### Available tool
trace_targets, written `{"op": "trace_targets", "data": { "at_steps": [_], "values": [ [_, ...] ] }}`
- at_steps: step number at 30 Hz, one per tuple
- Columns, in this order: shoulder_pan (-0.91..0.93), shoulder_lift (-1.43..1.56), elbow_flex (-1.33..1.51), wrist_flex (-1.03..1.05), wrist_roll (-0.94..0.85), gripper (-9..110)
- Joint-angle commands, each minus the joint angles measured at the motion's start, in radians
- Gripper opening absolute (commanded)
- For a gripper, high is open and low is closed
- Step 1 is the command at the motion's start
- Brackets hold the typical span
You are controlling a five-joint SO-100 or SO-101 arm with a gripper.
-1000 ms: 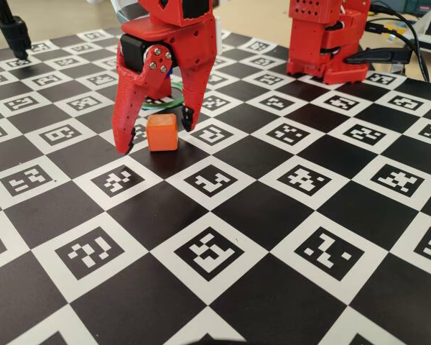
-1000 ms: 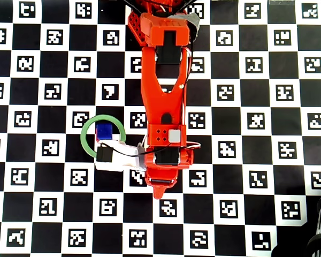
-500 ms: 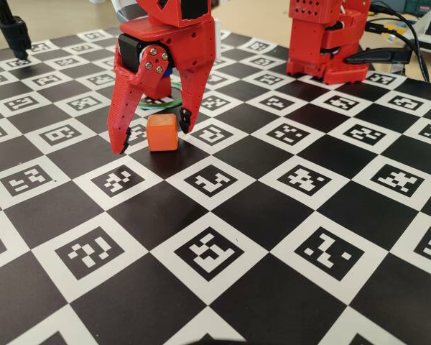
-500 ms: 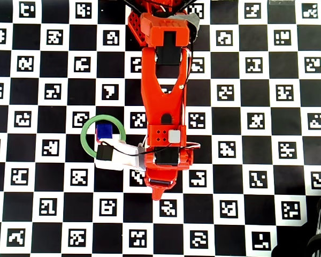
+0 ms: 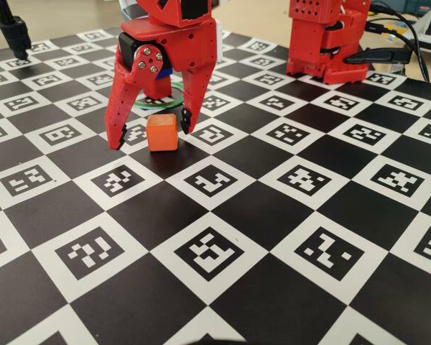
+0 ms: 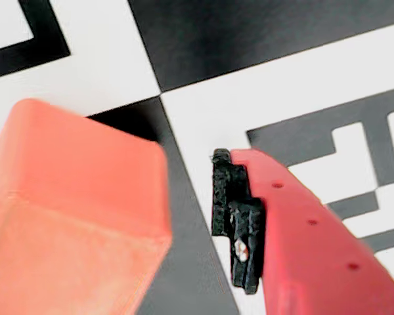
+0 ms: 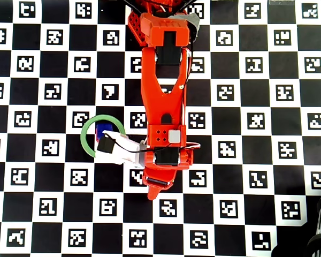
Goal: Grab the red cube then put it in the green circle then put the blue cube on top and finally the orange cube on top
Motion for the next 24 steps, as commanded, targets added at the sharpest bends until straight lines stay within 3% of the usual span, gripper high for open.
{"op": "trace_targets", "data": {
  "at_steps": [1,24],
  "values": [
    [-0.003,0.041,-0.011,-0.011,0.037,46],
    [-0.021,0.041,-0.017,-0.037,0.196,46]
  ]
}}
